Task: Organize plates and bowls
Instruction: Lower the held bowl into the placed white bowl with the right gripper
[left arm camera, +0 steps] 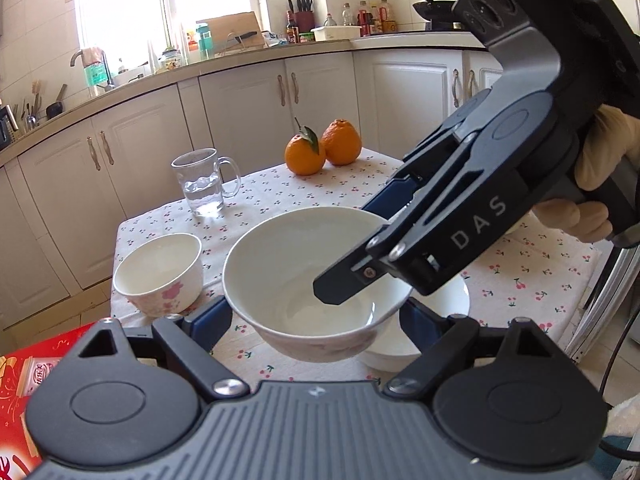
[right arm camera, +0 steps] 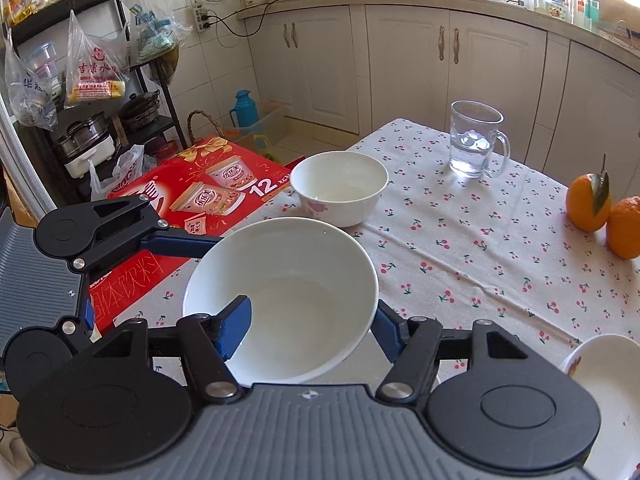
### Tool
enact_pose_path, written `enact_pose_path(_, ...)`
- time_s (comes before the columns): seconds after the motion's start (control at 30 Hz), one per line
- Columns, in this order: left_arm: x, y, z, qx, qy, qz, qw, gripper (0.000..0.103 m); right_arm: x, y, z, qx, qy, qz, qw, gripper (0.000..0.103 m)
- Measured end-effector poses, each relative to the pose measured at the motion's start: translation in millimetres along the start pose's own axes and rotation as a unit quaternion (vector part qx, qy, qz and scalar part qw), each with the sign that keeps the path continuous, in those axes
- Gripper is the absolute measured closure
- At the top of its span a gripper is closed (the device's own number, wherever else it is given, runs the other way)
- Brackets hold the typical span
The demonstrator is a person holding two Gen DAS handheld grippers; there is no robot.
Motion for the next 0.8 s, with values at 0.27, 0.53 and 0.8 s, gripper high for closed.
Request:
enact_pose_path(0.27,10,-26,10,0.014,0.001,-0.021,0.9997,0.013,-20,-20,-23,0.024,-0.009,-0.016,1.000,0.032)
enact_pose_path(0.53,22,-38,10,0.016,0.011,-0.037,0.9991,0.013,-23,-34,-38,0.042,-0.006,-0.024,0.999,0.032)
enact_pose_path(0.8,27,-39,5,0.015,0.024,-0.042,0.9987,0.013,-18,-35,-45,0.048,-0.001,-0.021,0.999,0.032)
Point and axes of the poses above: each gripper's, at about its wrist camera, not at the fingertips, and x roughly the way its jaws point, y to its left, z to its top, the point moved 10 cm from there along x, roughly the way its jaws point, and after that the axes turned 10 degrees about y, right-handed, at the moved point
